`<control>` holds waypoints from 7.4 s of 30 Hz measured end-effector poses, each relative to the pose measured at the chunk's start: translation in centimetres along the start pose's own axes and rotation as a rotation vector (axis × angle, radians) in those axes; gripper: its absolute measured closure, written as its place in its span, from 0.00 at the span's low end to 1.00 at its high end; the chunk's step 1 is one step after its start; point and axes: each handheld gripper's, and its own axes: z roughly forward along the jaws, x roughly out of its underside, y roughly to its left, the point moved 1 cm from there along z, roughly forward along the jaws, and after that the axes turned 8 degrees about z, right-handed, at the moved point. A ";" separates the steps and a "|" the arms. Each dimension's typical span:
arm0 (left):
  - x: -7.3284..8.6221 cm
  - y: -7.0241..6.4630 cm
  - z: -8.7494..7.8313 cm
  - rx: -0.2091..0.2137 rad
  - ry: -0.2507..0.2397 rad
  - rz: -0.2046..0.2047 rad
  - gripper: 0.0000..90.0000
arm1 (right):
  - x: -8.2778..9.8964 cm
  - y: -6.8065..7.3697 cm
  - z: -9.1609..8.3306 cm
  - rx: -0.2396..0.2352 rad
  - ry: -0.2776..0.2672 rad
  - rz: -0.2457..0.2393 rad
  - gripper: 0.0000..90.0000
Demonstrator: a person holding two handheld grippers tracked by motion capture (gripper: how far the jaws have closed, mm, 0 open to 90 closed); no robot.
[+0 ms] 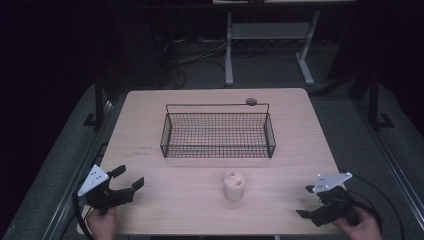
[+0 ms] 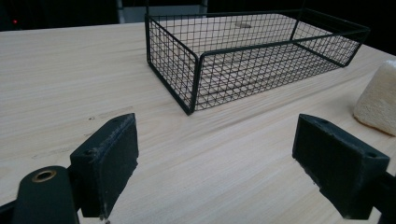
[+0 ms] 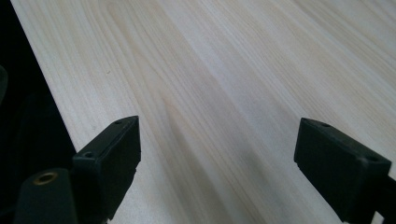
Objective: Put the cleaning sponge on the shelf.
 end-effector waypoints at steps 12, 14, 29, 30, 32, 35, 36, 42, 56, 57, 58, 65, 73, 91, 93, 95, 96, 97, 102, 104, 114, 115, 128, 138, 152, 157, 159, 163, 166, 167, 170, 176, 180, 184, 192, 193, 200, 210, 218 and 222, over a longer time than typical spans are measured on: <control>0.0 0.0 0.2 0.004 0.007 0.001 0.15 | -0.4 0.4 0.9 -0.015 0.035 -0.018 0.16; 0.0 0.0 0.2 0.003 0.008 0.004 0.15 | -0.5 0.5 1.0 -0.022 0.036 -0.021 0.16; 0.0 -0.1 -0.1 -0.001 0.003 0.003 0.15 | -2.4 1.9 1.3 -0.039 0.042 -0.075 0.16; 0.0 -0.2 -0.1 -0.001 0.007 0.005 0.15 | -2.6 1.9 1.3 -0.039 0.040 -0.085 0.16; 0.0 -0.2 0.0 0.001 0.013 0.011 0.15 | -3.1 2.1 1.3 -0.043 0.037 -0.093 0.16; -0.1 -0.4 0.0 0.004 0.011 0.015 0.15 | -3.5 2.2 1.3 -0.043 0.037 -0.100 0.16; -0.1 -0.4 0.0 0.003 0.012 0.016 0.15 | -3.7 2.2 1.4 -0.046 0.038 -0.103 0.16; -0.1 -0.4 0.0 0.002 0.013 0.017 0.15 | -4.8 2.7 2.1 -0.059 0.056 -0.130 0.16; -0.1 -0.3 -0.2 -0.003 0.006 0.013 0.15 | -7.0 3.7 3.0 -0.077 0.086 -0.193 0.16; 0.0 -0.2 -0.2 -0.005 0.006 0.014 0.15 | -7.2 3.7 3.0 -0.076 0.087 -0.201 0.16; 0.0 -0.2 -0.2 -0.005 0.007 0.014 0.15 | -7.4 3.8 3.1 -0.078 0.090 -0.205 0.16; 0.0 -0.1 -0.3 -0.006 0.002 0.006 0.15 | -8.5 4.4 3.4 -0.093 0.109 -0.233 0.16; 0.0 -0.1 -0.3 -0.005 0.001 0.007 0.15 | -10.0 5.1 3.7 -0.107 0.130 -0.261 0.16; 0.0 0.0 -0.5 -0.006 -0.003 0.007 0.15 | -12.9 6.3 4.6 -0.132 0.151 -0.309 0.16; 0.0 0.1 -0.5 -0.005 0.001 0.010 0.15 | -13.2 6.4 4.7 -0.136 0.159 -0.315 0.16; 0.0 0.1 -0.5 -0.005 0.001 0.010 0.15 | -13.6 6.5 4.9 -0.134 0.161 -0.320 0.16; 0.0 0.1 -0.5 -0.004 0.000 0.011 0.15 | -13.7 6.5 5.0 -0.132 0.163 -0.320 0.16; 0.0 0.0 -0.5 -0.005 -0.002 0.010 0.15 | -13.9 6.5 5.1 -0.135 0.162 -0.324 0.16; 0.0 0.2 -0.6 -0.005 0.001 0.010 0.15 | -14.7 6.5 5.7 -0.145 0.179 -0.318 0.16; 0.0 0.2 -0.6 -0.007 -0.002 0.006 0.15 | -15.0 6.5 5.9 -0.142 0.179 -0.320 0.16; 0.0 0.2 -0.6 -0.006 -0.004 0.006 0.15 | -16.6 6.2 6.5 -0.159 0.188 -0.316 0.16; 0.0 0.3 -0.7 -0.006 -0.003 0.007 0.15 | -16.7 6.2 6.5 -0.161 0.186 -0.321 0.16; 0.0 0.2 -0.7 -0.006 -0.004 0.005 0.15 | -17.7 6.5 7.6 -0.158 0.213 -0.333 0.16; 0.0 0.3 -0.9 -0.006 -0.005 0.008 0.15 | -18.1 6.8 8.5 -0.160 0.230 -0.335 0.16; 0.0 0.4 -0.9 -0.008 -0.012 0.005 0.15 | -18.6 7.1 9.2 -0.174 0.244 -0.340 0.25; 0.0 0.4 -1.0 -0.010 -0.014 0.001 0.15 | -18.7 7.0 9.3 -0.175 0.245 -0.337 0.27; 0.0 0.4 -1.0 -0.010 -0.014 0.001 0.15 | -18.7 7.0 9.4 -0.176 0.251 -0.337 0.28; 0.0 0.4 -1.0 -0.012 -0.014 0.001 0.15 | -18.9 7.2 9.3 -0.172 0.257 -0.351 0.31; 0.0 0.4 -1.0 -0.012 -0.014 0.001 0.15 | -19.0 7.4 9.4 -0.171 0.265 -0.356 0.31; 0.0 0.4 -1.0 -0.012 -0.014 0.001 0.15 | -19.1 7.4 9.4 -0.170 0.269 -0.356 0.31; 0.0 0.4 -1.0 -0.011 -0.014 0.000 0.15 | -19.2 7.5 9.4 -0.172 0.273 -0.363 0.31; 0.0 0.4 -1.0 -0.009 -0.013 0.000 0.15 | -19.5 7.7 9.1 -0.168 0.278 -0.372 0.31; 0.0 0.4 -0.9 -0.008 -0.013 0.003 0.15 | -19.6 7.8 8.9 -0.166 0.278 -0.379 0.31; 0.0 0.4 -0.9 -0.006 -0.010 0.004 0.15 | -19.9 7.9 8.7 -0.163 0.282 -0.386 0.31; 0.0 0.3 -0.9 -0.005 -0.013 0.000 0.15 | -20.4 8.0 8.3 -0.166 0.280 -0.394 0.31; 0.0 0.3 -0.9 -0.006 -0.013 0.001 0.15 | -20.4 8.0 8.3 -0.167 0.282 -0.392 0.31; 0.0 0.3 -0.9 -0.005 -0.013 0.001 0.15 | -20.8 7.9 7.8 -0.162 0.281 -0.393 0.31; 0.0 0.3 -0.9 -0.005 -0.013 0.001 0.15 | -21.4 7.9 7.3 -0.161 0.281 -0.400 0.31; 0.0 0.3 -0.9 -0.008 -0.016 0.000 0.15 | -22.2 7.7 6.7 -0.160 0.280 -0.406 0.31; 0.0 0.4 -0.9 -0.007 -0.015 -0.001 0.15 | -22.7 7.5 6.3 -0.171 0.268 -0.403 0.31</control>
